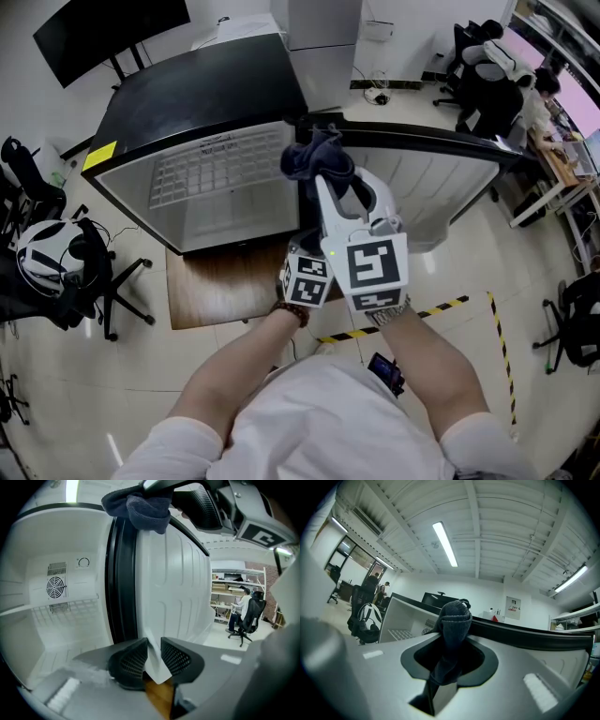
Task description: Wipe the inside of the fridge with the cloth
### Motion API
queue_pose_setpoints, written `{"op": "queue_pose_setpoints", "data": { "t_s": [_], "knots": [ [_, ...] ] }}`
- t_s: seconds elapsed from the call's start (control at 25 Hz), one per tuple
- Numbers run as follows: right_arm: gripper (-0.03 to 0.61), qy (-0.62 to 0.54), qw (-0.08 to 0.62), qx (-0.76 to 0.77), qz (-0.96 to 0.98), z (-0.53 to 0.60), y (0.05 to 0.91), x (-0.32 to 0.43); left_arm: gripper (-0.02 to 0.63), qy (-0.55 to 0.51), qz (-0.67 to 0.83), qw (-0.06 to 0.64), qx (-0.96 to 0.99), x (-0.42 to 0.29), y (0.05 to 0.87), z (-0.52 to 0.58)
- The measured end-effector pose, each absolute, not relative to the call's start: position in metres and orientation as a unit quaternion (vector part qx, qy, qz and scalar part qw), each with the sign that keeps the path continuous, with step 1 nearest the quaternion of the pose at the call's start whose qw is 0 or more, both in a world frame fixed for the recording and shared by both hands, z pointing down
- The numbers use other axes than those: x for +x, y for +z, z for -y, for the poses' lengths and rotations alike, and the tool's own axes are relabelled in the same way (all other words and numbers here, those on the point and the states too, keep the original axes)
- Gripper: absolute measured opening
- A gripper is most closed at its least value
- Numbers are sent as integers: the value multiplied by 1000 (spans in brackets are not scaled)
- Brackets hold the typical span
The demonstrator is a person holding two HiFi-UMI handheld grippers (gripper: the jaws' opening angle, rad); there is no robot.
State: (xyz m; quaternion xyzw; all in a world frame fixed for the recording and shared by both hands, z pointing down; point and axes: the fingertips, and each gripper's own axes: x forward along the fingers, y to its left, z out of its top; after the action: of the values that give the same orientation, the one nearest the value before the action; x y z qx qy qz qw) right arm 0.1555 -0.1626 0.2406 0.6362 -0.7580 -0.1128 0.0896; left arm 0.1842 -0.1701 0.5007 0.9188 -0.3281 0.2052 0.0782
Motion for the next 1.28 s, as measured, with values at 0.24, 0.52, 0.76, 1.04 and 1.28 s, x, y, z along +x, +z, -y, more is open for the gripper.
{"op": "queue_pose_setpoints", "data": {
  "t_s": [0.24, 0.52, 0.76, 1.04, 1.28],
  "knots": [
    [92, -105, 87, 650, 747, 160, 243, 176, 87, 209, 328, 80, 918, 183, 500, 170],
    [92, -95, 89, 671, 730, 157, 248, 204, 86, 212, 328, 82, 917, 181, 500, 170],
    [92, -85, 95, 698, 705, 151, 254, 241, 84, 215, 331, 81, 915, 178, 500, 170],
    [92, -84, 105, 730, 670, 137, 256, 290, 84, 218, 327, 79, 916, 178, 500, 170],
    [92, -81, 110, 758, 638, 123, 256, 333, 84, 219, 327, 82, 916, 177, 500, 170]
  ]
}}
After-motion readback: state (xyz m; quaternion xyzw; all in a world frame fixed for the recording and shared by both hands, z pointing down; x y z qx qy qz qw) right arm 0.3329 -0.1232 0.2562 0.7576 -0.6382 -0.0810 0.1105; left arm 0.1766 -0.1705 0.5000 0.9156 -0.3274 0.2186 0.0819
